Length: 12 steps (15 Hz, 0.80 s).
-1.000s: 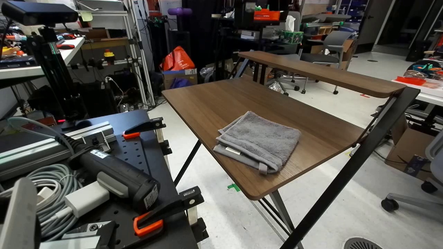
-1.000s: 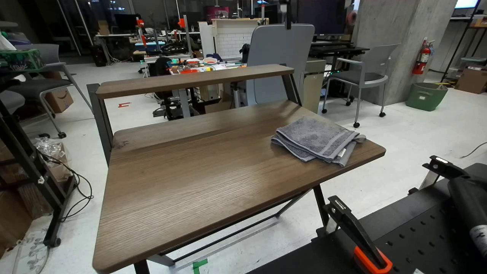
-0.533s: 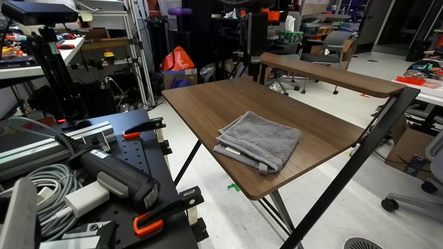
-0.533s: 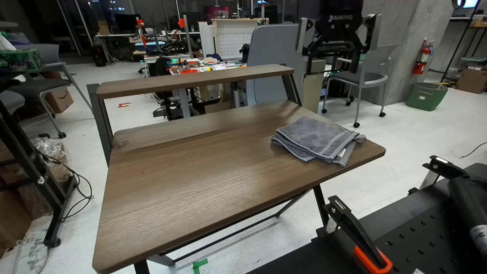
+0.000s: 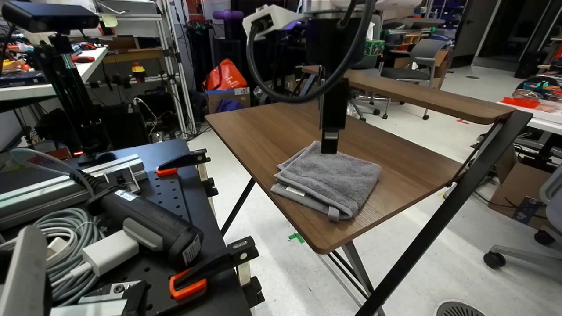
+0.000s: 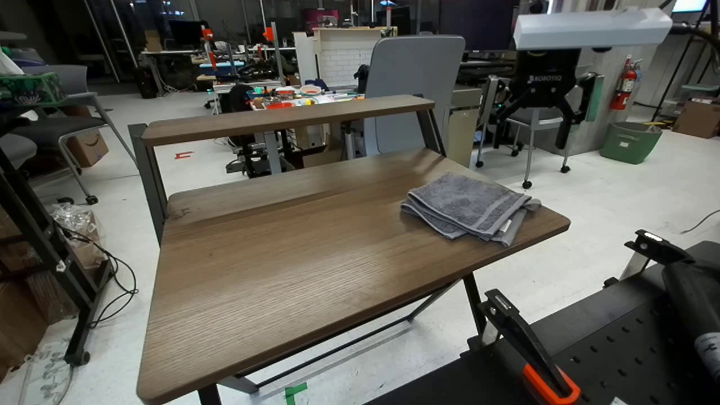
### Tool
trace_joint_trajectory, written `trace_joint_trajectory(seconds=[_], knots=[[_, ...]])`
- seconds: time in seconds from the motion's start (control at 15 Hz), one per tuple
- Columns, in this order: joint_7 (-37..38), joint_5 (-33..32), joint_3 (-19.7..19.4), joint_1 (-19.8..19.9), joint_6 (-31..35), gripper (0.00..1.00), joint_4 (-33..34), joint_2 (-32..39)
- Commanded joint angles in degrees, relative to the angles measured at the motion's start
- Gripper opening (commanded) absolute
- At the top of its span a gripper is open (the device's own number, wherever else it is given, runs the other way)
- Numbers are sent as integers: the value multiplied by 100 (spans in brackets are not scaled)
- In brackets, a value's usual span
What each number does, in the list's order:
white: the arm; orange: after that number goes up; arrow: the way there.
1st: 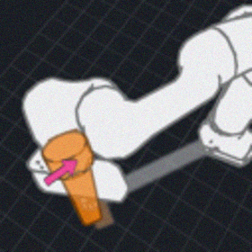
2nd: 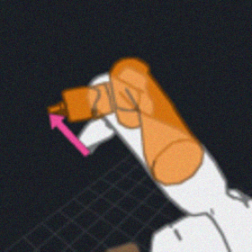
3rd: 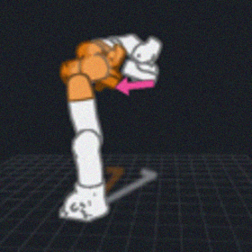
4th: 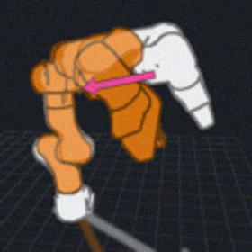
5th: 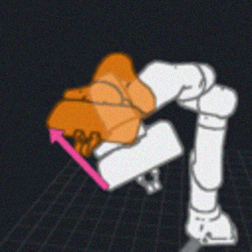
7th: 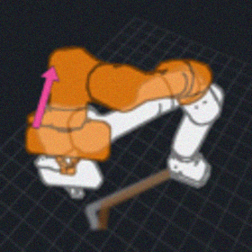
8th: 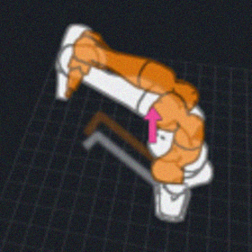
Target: Move the grey towel to the left
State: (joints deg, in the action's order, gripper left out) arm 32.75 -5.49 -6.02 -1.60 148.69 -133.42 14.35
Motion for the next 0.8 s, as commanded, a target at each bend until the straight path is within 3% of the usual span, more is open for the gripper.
trace_joint_trajectory(seconds=[0.0, 0.73], knots=[[-133, 205, -91, 47, 427, 100, -20, 340], [-720, 1072, 115, 30, 706, 100, 761, 1818]])
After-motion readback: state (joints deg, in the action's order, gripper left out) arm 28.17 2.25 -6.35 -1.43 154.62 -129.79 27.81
